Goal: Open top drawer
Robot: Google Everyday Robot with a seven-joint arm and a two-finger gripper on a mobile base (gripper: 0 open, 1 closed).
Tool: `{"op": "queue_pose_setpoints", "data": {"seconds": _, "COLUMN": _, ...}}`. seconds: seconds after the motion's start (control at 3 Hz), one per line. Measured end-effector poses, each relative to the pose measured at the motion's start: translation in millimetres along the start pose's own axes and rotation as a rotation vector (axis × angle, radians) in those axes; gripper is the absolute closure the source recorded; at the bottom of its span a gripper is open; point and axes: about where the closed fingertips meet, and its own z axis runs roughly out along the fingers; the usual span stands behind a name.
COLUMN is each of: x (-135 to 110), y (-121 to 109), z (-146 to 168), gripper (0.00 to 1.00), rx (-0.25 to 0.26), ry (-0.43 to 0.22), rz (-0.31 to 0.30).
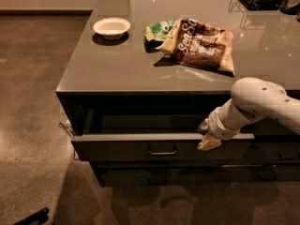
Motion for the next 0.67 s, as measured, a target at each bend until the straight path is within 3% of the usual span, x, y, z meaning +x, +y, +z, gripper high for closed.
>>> {"op": "queue_pose_setpoints", "data": {"seconds": 0.33, "x": 1.3, "y": 20.6, "z": -8.8, "gripper": 1.00, "rx": -0.020, "ry": -0.010, "rz": 0.013}}
{"op": "queue_pose_setpoints", "data": {"seconds": 0.67, "x": 1.3, "y": 20.6, "z": -8.8, "gripper": 1.00, "rx": -0.020, "ry": -0.010, "rz": 0.013}}
